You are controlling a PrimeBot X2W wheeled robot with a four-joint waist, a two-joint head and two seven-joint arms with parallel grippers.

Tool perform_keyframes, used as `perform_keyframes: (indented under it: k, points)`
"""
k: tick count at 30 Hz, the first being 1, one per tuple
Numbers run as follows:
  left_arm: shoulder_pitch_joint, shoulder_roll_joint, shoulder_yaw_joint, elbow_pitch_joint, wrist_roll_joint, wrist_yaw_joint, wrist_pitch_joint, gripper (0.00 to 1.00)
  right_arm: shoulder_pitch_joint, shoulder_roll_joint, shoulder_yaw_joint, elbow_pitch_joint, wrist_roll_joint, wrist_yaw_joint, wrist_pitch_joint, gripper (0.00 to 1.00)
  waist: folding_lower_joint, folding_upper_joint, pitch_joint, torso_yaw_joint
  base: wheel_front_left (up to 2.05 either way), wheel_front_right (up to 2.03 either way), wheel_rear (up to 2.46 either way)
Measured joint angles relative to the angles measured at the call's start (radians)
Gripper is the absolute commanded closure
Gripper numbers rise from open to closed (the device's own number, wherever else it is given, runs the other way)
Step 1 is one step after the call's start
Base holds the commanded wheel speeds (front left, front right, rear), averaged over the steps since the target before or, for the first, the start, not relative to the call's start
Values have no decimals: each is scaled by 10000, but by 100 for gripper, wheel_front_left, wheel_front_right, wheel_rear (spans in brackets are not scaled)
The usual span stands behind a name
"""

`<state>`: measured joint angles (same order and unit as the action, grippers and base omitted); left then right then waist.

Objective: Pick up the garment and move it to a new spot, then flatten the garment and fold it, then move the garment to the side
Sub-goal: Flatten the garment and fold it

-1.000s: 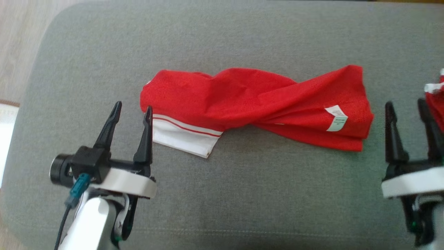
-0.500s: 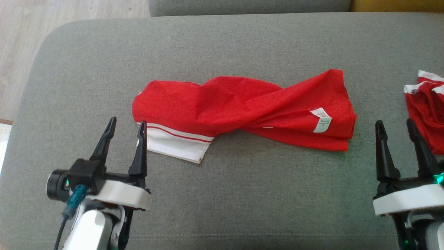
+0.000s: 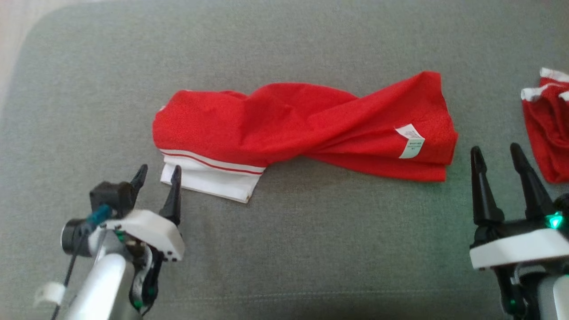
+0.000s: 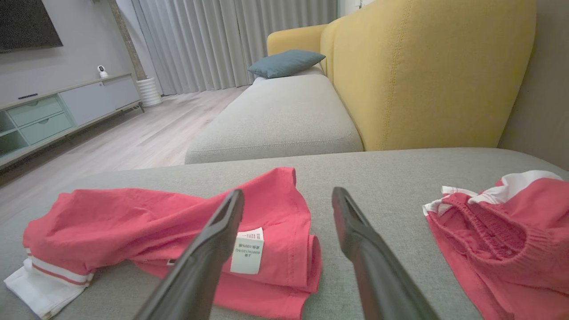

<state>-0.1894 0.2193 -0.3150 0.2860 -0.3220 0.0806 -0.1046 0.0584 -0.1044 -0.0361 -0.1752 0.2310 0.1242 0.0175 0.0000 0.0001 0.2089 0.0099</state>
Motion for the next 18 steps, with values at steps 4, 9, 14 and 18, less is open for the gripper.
perform_keyframes:
  k: [4, 9, 14, 18]
  points:
    - [-582, -21, 94, 1317, -453, -215, 454, 0, -298, -4, 21, 148, 82, 0, -48, 0, 0, 0, 321, -224, 0, 0, 0]
    - [-916, -105, 151, 2293, -771, -468, 508, 0, -308, -4, 35, 280, 268, 0, -117, 0, 0, 0, 532, -354, 0, 0, 0]
    - [-1421, -134, 109, 2801, -859, -771, 769, 88, -455, -4, 33, 382, 334, 0, -121, 0, 0, 0, 599, -407, 0, 0, 0]
    - [-1513, -134, 15, 2989, -857, -909, 807, 100, -511, -21, 33, 500, 395, 0, -117, 0, 0, 0, 577, -386, 0, 0, 0]
